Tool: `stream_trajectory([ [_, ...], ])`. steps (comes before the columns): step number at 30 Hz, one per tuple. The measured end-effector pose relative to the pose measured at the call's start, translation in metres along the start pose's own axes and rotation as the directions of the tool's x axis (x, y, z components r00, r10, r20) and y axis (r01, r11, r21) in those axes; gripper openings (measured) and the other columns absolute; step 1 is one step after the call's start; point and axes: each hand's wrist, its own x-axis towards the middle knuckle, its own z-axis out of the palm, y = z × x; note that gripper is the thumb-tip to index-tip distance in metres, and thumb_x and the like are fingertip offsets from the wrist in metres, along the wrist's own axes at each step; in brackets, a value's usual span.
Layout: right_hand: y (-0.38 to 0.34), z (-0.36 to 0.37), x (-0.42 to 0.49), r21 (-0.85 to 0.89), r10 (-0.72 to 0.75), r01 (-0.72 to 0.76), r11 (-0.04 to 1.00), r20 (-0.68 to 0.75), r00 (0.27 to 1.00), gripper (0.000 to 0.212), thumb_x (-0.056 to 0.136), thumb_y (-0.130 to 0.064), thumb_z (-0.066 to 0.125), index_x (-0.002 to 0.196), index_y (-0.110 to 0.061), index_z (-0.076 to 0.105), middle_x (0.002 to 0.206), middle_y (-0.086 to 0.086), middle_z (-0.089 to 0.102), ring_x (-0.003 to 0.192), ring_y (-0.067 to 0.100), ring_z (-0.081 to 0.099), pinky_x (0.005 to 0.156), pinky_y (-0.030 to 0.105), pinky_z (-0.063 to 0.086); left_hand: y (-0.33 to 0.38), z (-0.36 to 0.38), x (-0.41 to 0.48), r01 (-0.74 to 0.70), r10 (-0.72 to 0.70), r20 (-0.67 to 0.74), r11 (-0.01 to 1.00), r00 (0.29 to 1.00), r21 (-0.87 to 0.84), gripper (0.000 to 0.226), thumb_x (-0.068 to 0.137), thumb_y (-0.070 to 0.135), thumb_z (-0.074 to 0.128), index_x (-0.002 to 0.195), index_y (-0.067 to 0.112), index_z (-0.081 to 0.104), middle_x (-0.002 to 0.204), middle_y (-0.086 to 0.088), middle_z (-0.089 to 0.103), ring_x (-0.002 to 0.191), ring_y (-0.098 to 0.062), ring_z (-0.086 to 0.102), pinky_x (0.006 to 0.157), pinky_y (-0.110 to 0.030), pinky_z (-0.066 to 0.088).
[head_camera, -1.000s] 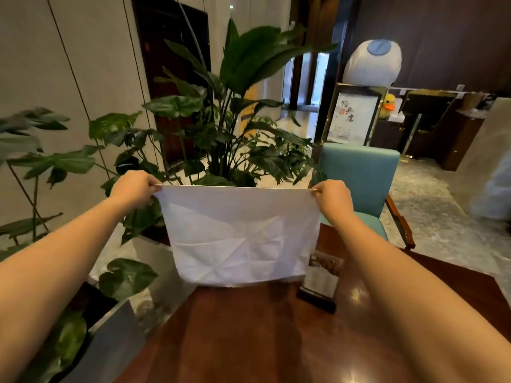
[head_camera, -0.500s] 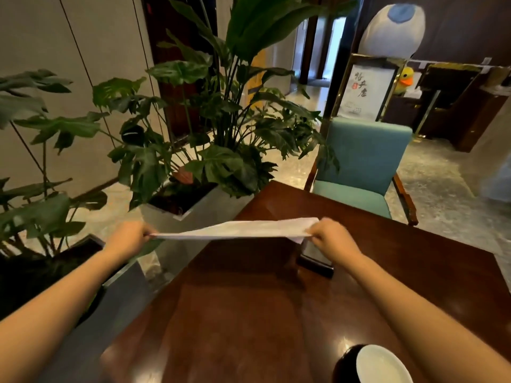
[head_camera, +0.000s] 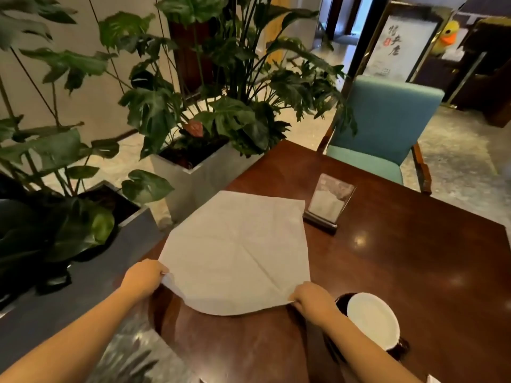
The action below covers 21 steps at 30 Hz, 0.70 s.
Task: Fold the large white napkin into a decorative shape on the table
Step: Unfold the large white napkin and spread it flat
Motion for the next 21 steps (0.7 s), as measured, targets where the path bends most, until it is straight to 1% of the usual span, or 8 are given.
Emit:
stream_trajectory([
  [2,-0.006,0.012,-0.003,-0.029,0.027,-0.026,0.999,0.013,1.000,0.019,0.089,-0.012,0.042,0.070,-0.013,0.046,0.100,0.013,0.064,0.095,0.030,0.056,0.070,0.034,0.039,0.003,0.010,-0.008,-0.009,0.007,0.087,1.000,0.996,0.023,0.037,0.089,0.010,0.045,0.113,0.026,0.067,0.125,0.005,0.064,0.107,-0.017,0.061,0.089,-0.028,0.050],
  [5,-0.012,0.027,-0.009,-0.050,0.113,-0.111,0.993,0.027,0.993,0.016,0.090,-0.008,0.040,0.076,-0.013,0.046,0.107,0.014,0.063,0.098,0.031,0.058,0.075,0.037,0.044,0.007,0.016,-0.015,-0.054,0.039,0.153,0.995,0.987,0.089,0.036,0.092,0.016,0.041,0.119,0.026,0.062,0.127,0.002,0.062,0.110,-0.020,0.059,0.088,-0.030,0.049],
  [8,-0.020,0.038,-0.017,-0.061,0.174,-0.172,0.983,0.022,0.984,0.022,0.087,-0.003,0.041,0.086,-0.010,0.061,0.108,0.014,0.064,0.099,0.032,0.060,0.079,0.037,0.047,0.008,0.018,-0.019,-0.073,0.055,0.172,0.992,0.984,0.100,0.048,0.092,0.015,0.036,0.138,0.029,0.042,0.132,-0.004,0.057,0.113,-0.025,0.057,0.086,-0.034,0.050],
  [10,-0.026,0.043,-0.024,-0.073,0.201,-0.200,0.977,0.012,0.980,0.025,0.087,-0.001,0.042,0.096,-0.006,0.065,0.108,0.014,0.064,0.101,0.032,0.060,0.081,0.039,0.048,0.009,0.017,-0.022,-0.090,0.071,0.188,0.992,0.980,0.094,0.053,0.092,0.012,0.035,0.142,0.030,0.034,0.139,-0.004,0.051,0.119,-0.026,0.054,0.090,-0.035,0.048],
  [13,-0.034,0.050,-0.038,-0.078,0.231,-0.230,0.970,0.001,0.973,0.022,0.087,0.000,0.042,0.093,-0.008,0.062,0.108,0.013,0.064,0.101,0.030,0.060,0.079,0.037,0.049,0.013,0.016,-0.023,-0.114,0.096,0.196,0.990,0.976,0.083,0.053,0.093,0.013,0.035,0.143,0.030,0.032,0.145,-0.002,0.045,0.124,-0.026,0.050,0.098,-0.036,0.043],
  [16,-0.042,0.060,-0.052,-0.075,0.241,-0.241,0.968,-0.005,0.970,0.024,0.088,0.003,0.041,0.099,-0.006,0.060,0.109,0.014,0.063,0.102,0.030,0.058,0.077,0.036,0.047,0.016,0.016,-0.020,-0.122,0.096,0.227,0.987,0.969,0.104,0.055,0.093,0.015,0.034,0.146,0.030,0.025,0.148,-0.002,0.041,0.129,-0.025,0.045,0.108,-0.038,0.030],
  [19,-0.052,0.070,-0.064,-0.089,0.215,-0.214,0.973,0.008,0.976,0.028,0.087,0.004,0.040,0.106,-0.004,0.059,0.113,0.014,0.060,0.106,0.028,0.055,0.079,0.037,0.046,0.016,0.006,-0.018,-0.137,0.099,0.251,0.981,0.963,0.137,0.052,0.093,0.017,0.034,0.143,0.030,0.031,0.142,-0.005,0.049,0.124,-0.028,0.049,0.105,-0.038,0.035],
  [21,-0.060,0.076,-0.070,-0.106,0.205,-0.200,0.974,0.030,0.978,0.029,0.087,0.005,0.040,0.109,-0.003,0.058,0.117,0.015,0.057,0.110,0.029,0.052,0.082,0.039,0.045,0.016,-0.003,-0.017,-0.164,0.126,0.278,0.980,0.952,0.116,0.041,0.091,0.023,0.038,0.130,0.032,0.047,0.130,-0.005,0.058,0.115,-0.029,0.054,0.097,-0.040,0.044],
])
